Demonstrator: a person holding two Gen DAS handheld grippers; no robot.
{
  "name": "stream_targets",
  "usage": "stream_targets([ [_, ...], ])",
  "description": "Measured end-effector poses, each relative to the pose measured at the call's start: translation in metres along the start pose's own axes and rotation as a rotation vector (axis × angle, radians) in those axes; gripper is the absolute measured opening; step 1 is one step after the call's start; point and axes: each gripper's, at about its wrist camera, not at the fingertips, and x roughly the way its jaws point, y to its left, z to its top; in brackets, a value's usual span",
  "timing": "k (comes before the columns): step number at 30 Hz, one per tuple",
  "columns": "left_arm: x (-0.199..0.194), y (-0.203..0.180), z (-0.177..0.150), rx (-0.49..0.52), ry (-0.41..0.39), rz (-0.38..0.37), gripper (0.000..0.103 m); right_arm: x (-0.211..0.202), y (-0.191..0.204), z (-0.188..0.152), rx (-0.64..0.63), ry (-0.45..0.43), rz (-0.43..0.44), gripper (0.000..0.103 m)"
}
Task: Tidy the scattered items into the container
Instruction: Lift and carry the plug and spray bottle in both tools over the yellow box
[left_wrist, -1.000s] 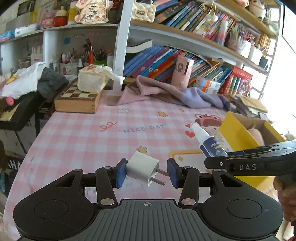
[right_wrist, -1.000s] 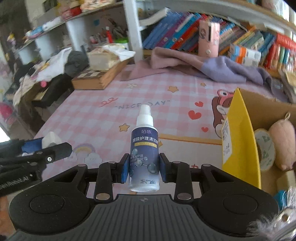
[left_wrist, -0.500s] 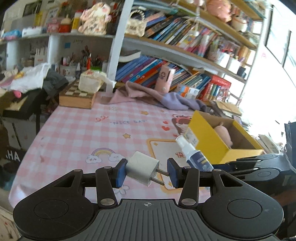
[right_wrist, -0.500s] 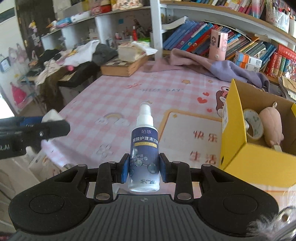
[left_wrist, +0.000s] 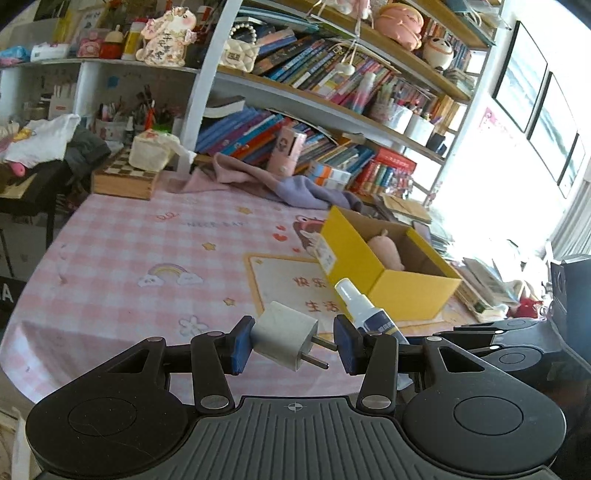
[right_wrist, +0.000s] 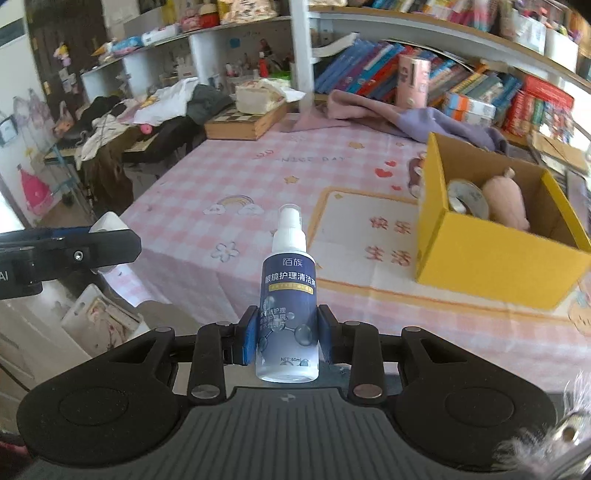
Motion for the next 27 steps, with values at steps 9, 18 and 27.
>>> stream_targets([
  [9, 0.018, -0.019, -0.011, 0.004, 0.072, -0.106, 0.045, -0.028, -0.024, -0.035, 0.12, 0.024, -0.098, 0.031],
  [18, 0.043, -0.047, -0.016, 0.063, 0.13, -0.241, 0.045, -0.048, -0.047, -0.058, 0.226, 0.02, -0.19, 0.031],
  [27, 0.067, -0.071, -0.016, 0.088, 0.17, -0.306, 0.045, -0.063, -0.07, -0.071, 0.288, 0.016, -0.247, 0.031],
])
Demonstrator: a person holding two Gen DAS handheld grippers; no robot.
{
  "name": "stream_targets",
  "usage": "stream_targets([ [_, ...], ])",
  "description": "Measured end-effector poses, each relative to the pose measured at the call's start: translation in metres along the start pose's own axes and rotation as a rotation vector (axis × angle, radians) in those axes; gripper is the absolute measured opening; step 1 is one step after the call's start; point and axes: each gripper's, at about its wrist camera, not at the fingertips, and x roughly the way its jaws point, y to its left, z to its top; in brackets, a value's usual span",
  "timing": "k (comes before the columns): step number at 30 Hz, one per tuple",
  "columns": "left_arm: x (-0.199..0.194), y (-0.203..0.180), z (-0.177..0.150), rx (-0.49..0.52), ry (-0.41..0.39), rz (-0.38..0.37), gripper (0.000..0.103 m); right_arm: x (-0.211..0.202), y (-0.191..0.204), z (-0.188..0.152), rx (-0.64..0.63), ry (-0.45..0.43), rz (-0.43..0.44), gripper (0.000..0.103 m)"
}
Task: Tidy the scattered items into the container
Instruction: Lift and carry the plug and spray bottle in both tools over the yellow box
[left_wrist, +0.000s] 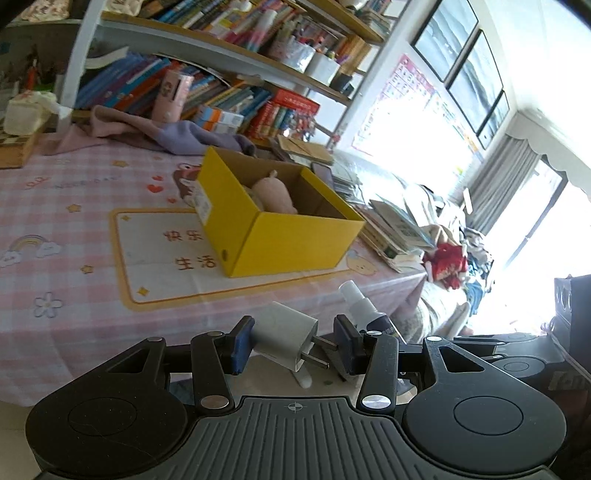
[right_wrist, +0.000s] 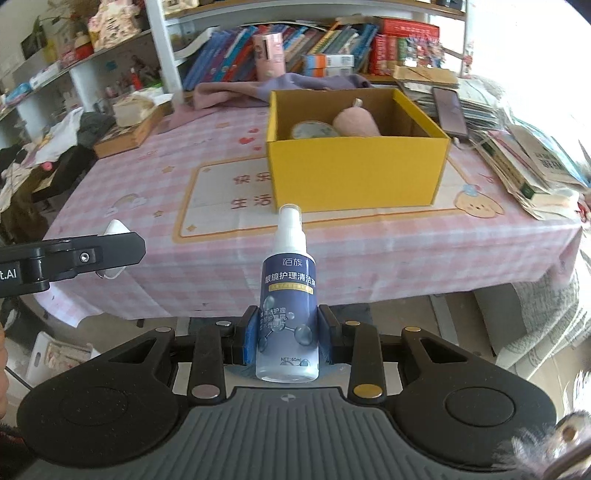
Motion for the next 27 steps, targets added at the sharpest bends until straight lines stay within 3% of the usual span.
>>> stream_targets([
  [27, 0.075, -0.043, 0.025, 0.082, 0.086, -0.072, 0.045, 0.011, -0.076, 0.019, 0.107, -0.002, -0.044, 0.031],
])
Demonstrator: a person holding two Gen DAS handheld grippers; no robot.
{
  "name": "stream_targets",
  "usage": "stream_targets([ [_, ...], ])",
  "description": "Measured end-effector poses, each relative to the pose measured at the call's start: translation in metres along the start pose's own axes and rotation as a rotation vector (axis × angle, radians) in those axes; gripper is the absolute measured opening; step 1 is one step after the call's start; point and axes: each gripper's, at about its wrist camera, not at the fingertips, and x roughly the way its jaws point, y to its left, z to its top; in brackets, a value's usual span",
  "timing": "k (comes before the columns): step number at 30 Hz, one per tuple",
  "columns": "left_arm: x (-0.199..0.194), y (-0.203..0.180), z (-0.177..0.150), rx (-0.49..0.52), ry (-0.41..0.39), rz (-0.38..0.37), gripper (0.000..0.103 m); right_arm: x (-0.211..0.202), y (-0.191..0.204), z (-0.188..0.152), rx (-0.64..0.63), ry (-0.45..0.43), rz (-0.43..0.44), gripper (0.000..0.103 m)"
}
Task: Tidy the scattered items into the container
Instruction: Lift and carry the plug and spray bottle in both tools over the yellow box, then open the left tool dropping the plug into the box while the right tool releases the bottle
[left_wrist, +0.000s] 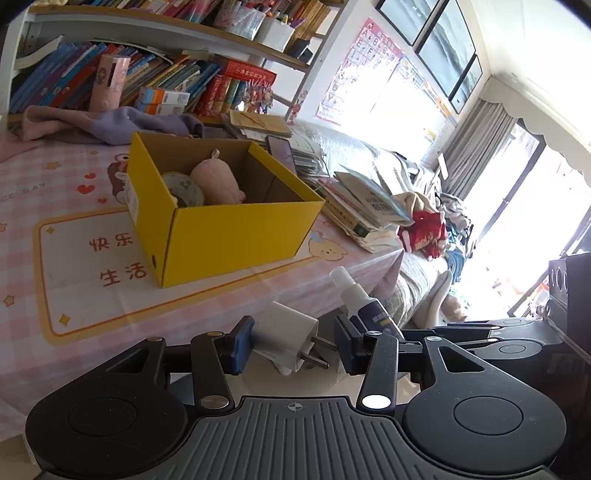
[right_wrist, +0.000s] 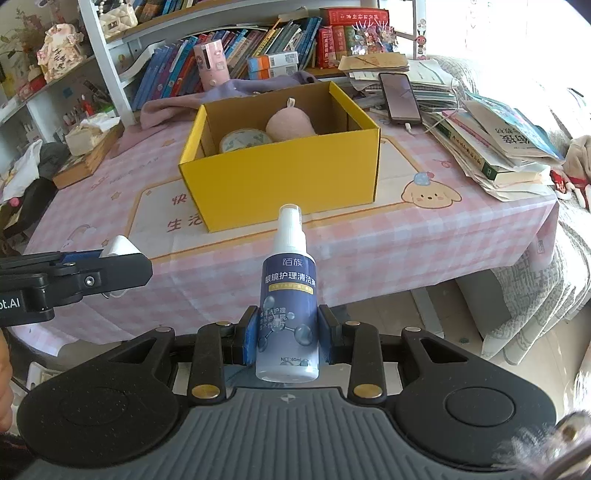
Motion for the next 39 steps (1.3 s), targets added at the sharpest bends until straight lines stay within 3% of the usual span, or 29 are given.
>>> stream_targets([
  [9, 0.024, -0.005, 0.026, 0.043, -0.041, 0.002, 0.045, 0.016, -0.022, 0.026, -0.003, -0.027, 0.005, 0.031],
  [15, 0.042, -0.009, 0.056, 0.078, -0.09, 0.043, 0.045, 0.025, -0.038, 0.07, -0.053, -0.095, 0.026, 0.031],
  [21, 0.066, -0.011, 0.092, 0.113, -0.132, 0.135, 0.045, 0.045, -0.052, 0.125, -0.103, -0.167, 0.1, 0.031],
  [27, 0.095, -0.007, 0.125, 0.127, -0.161, 0.255, 0.045, 0.083, -0.056, 0.176, -0.175, -0.185, 0.201, 0.031],
  [33, 0.138, 0.012, 0.138, 0.133, -0.086, 0.375, 0.045, 0.137, -0.055, 0.21, -0.245, -0.139, 0.269, 0.031],
  [39, 0.175, 0.032, 0.138, 0.125, 0.027, 0.442, 0.045, 0.197, -0.056, 0.232, -0.232, -0.005, 0.337, 0.031],
])
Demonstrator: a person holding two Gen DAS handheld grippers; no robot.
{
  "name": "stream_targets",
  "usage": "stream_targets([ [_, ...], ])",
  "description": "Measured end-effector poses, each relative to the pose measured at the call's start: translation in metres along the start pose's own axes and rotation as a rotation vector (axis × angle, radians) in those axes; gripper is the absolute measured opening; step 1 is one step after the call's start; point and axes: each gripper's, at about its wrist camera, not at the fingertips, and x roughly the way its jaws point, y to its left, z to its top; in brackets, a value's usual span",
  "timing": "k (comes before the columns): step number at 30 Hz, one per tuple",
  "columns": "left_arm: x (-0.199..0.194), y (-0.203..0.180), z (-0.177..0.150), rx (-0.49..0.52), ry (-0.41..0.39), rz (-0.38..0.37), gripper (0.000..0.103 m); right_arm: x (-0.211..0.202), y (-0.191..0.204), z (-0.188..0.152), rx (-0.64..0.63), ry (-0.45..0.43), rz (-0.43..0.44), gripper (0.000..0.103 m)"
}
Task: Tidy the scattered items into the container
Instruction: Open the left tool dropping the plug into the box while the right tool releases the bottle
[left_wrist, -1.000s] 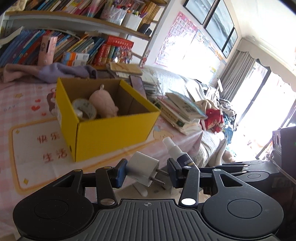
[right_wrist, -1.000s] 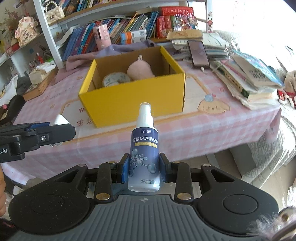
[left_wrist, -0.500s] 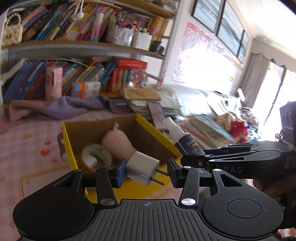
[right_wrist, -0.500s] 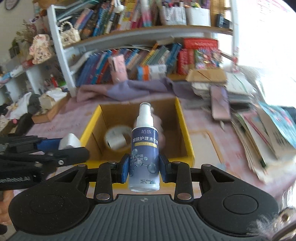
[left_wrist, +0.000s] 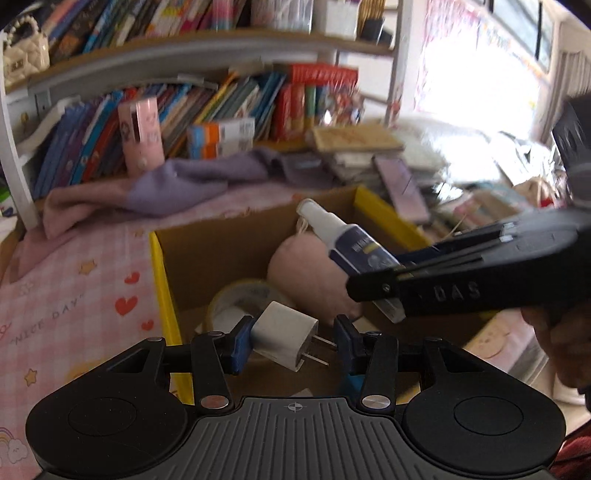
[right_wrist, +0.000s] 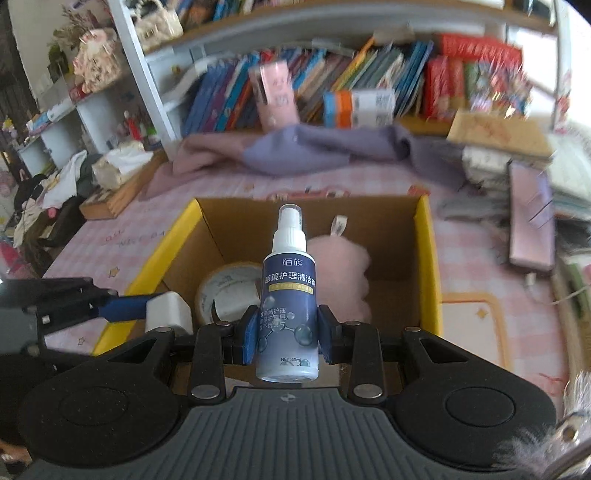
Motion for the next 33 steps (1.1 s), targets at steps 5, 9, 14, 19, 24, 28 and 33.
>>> stream_targets([
  [5, 0.022, -0.004, 0.003, 0.003, 0.066, 0.024, 0.045, 0.035, -0.007, 0.013, -0.01, 0.087, 0.068, 0.031],
  [9, 0.034, -0.004, 0.001, -0.012, 0.105, 0.033, 0.045, 0.049, -0.01, 0.016, -0.012, 0.126, 0.102, 0.031],
  [14, 0.04, -0.004, 0.001, -0.036, 0.135, 0.026, 0.046, 0.057, -0.012, 0.017, -0.013, 0.147, 0.122, 0.031],
  [19, 0.038, -0.009, 0.0, -0.06, 0.108, 0.031, 0.053, 0.05, -0.017, 0.019, 0.003, 0.11, 0.133, 0.034],
  [24, 0.026, -0.012, 0.0, -0.088, 0.065, 0.042, 0.057, 0.03, -0.019, 0.019, 0.03, 0.06, 0.138, 0.035],
  [28, 0.006, -0.021, -0.001, -0.069, 0.013, 0.058, 0.062, 0.012, -0.015, 0.014, 0.032, 0.028, 0.133, 0.035],
  [33, -0.028, -0.031, -0.005, -0.061, -0.063, 0.086, 0.067, -0.014, -0.001, 0.004, 0.006, -0.02, 0.122, 0.035],
])
